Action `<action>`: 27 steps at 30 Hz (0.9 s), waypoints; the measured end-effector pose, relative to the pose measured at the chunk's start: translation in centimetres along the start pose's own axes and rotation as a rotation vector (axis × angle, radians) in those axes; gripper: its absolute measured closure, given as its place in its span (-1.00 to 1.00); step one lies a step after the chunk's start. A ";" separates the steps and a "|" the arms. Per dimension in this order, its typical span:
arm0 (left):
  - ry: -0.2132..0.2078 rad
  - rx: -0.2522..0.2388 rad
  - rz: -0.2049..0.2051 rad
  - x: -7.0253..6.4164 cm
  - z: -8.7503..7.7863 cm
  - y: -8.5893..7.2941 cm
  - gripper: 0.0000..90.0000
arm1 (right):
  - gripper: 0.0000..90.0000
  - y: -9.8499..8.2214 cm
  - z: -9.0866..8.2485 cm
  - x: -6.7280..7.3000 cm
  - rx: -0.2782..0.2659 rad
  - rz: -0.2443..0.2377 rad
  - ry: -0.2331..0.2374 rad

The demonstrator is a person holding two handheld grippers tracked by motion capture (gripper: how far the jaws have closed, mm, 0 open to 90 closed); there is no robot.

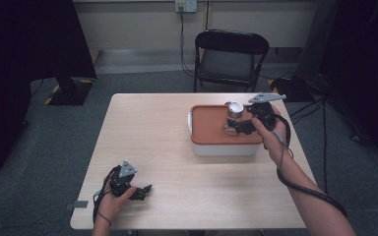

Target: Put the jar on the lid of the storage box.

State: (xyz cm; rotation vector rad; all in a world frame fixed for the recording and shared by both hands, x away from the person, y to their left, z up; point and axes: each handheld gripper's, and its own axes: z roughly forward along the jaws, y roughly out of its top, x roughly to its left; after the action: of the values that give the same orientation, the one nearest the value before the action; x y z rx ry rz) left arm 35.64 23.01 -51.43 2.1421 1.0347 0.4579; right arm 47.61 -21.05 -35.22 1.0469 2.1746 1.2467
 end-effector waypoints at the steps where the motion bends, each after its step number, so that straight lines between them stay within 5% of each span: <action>1: 0.000 0.000 0.000 0.0 0.0 0.0 -0.99 | -0.94 0.0 0.0 0.1 0.000 -0.001 0.002; 27: 0.000 0.000 0.000 0.0 0.0 0.0 -0.99 | -0.94 -1.1 -1.0 1.2 -0.007 -0.024 0.057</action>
State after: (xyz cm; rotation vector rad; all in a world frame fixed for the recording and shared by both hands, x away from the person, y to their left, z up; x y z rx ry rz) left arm 35.63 23.00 -51.43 2.1424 1.0347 0.4584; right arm 45.76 -21.03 -35.66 0.9915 2.2169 1.2877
